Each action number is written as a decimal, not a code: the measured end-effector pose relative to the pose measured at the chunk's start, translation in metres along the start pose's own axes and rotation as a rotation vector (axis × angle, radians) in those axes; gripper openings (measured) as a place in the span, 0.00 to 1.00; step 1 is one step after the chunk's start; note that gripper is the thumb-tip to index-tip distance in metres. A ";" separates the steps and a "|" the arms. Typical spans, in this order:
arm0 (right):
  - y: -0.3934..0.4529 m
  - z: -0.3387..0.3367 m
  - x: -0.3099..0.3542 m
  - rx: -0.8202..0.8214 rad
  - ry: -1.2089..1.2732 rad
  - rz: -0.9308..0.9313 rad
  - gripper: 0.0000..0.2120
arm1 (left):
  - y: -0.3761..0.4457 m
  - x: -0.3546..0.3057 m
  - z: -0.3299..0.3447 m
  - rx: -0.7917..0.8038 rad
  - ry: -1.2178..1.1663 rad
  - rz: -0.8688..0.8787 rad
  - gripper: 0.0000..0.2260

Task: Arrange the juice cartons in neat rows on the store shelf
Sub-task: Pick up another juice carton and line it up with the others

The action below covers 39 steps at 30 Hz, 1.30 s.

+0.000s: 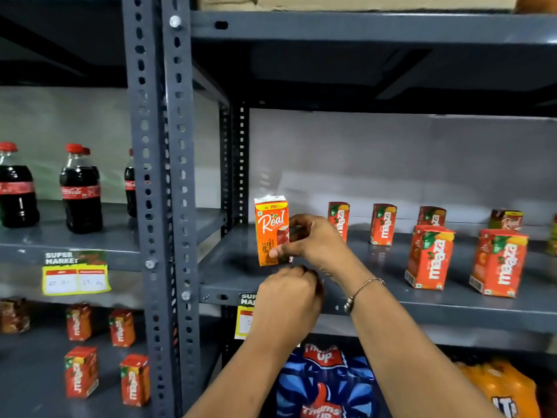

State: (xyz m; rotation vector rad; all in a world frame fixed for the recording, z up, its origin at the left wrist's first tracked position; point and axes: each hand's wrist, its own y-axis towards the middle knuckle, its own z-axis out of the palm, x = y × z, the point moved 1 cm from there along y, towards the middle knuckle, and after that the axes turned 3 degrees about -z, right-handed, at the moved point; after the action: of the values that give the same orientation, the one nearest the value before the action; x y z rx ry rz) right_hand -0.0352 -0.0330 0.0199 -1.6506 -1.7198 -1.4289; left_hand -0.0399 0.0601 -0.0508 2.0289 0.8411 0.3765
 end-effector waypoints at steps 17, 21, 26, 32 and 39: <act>-0.196 -0.322 -0.044 -0.484 0.078 0.047 0.21 | 0.034 -0.246 0.047 0.006 -0.296 0.398 0.11; -0.225 -0.408 -0.098 -0.553 -0.004 0.116 0.23 | 0.042 -0.324 0.085 0.083 -0.283 0.379 0.11; -0.224 -0.495 -0.158 -0.544 -0.057 0.188 0.18 | 0.069 -0.409 0.131 0.147 -0.182 0.338 0.22; -0.207 -0.556 -0.208 -0.469 -0.161 0.276 0.19 | 0.079 -0.469 0.163 0.336 -0.101 0.310 0.31; -0.182 -0.565 -0.253 -0.381 -0.123 0.281 0.24 | 0.067 -0.477 0.182 0.365 -0.012 0.274 0.28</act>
State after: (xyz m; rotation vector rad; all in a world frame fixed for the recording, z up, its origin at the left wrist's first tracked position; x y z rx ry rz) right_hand -0.3442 -0.5980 -0.0193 -2.1204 -1.2571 -1.6124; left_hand -0.2575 -0.4063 -0.0742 2.4959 0.6595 0.3831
